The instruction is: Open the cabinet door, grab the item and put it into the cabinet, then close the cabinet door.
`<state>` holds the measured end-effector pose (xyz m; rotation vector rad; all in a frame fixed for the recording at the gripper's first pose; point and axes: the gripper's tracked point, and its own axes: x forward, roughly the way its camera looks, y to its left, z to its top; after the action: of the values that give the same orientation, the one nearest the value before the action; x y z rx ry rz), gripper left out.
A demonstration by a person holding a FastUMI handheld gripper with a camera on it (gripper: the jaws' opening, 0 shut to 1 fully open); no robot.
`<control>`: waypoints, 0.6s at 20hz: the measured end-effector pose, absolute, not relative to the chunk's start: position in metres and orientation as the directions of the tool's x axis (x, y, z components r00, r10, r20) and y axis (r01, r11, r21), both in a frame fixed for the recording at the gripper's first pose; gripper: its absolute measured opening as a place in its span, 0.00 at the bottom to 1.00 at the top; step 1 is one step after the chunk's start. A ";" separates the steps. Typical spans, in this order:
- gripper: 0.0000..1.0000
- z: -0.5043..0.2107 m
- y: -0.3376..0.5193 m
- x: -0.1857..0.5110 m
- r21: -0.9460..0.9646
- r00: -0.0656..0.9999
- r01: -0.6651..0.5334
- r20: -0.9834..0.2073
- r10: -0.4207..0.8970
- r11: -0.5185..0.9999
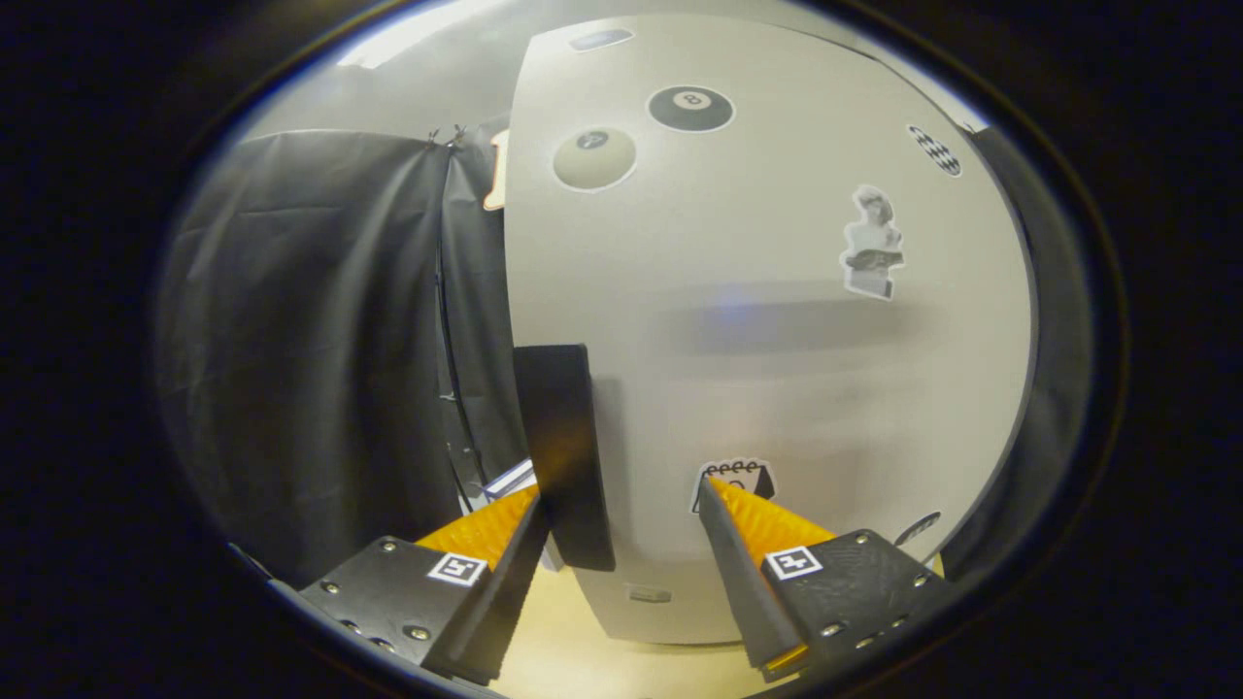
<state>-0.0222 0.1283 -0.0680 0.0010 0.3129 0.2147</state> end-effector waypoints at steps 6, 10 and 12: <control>0.89 -0.068 0.128 -0.025 0.036 0.932 -0.205 -0.297 0.206 0.978; 0.89 -0.068 0.128 -0.027 0.035 0.932 -0.206 -0.297 0.207 0.978; 0.89 -0.067 0.128 -0.026 0.034 0.932 -0.207 -0.297 0.208 0.978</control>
<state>-0.0263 0.1280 -0.0674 0.0023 0.3037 0.2121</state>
